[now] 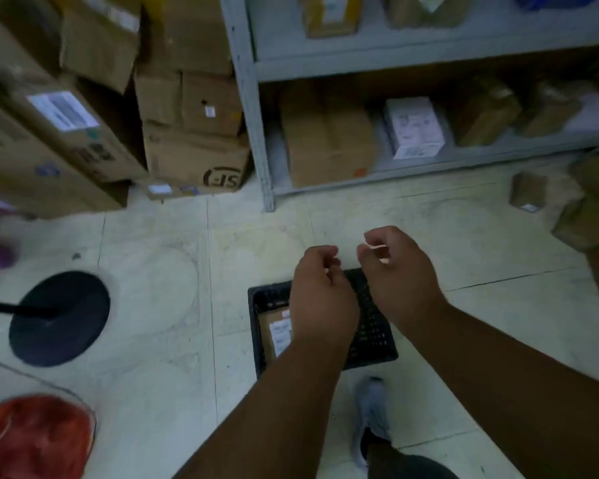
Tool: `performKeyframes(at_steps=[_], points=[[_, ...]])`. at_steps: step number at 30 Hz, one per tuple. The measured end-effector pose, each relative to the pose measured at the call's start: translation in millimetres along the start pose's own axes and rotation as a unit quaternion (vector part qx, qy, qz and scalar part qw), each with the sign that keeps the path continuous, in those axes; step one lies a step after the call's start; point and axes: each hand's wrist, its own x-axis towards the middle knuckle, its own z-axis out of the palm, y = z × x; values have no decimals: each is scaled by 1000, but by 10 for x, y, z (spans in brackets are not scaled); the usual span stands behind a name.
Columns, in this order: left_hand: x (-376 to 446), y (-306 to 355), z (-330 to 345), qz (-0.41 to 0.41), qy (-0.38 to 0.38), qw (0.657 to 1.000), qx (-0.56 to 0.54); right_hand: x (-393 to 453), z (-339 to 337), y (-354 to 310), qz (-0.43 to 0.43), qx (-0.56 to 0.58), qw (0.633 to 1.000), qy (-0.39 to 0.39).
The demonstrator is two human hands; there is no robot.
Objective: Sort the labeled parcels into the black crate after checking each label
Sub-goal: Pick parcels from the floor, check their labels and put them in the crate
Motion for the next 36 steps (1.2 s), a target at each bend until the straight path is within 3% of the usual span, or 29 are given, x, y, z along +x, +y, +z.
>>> performKeyframes(at_steps=[6,12,18,25,31,36], points=[[-428,1686,9,186,-70,980,-4,-455,-1544,-709,-6,111,976,185],[-1281,2533,787,287,-173,942,-9,-1206,-2774,-346,23,195,935,296],[-2095,2951,2082,316,-281,906,2,-1588,-3940,555,62,222,888,398],[-2966,3186,3649,312,-387,868,-2,-2021,-5174,1779,127,218,858,448],[-3089,3310,4492,322,-400,858,10,-1970,-5767,2446,157,239,821,494],[-2836,3401,5306,335,-411,848,22,-1427,-6113,2944,184,238,807,508]])
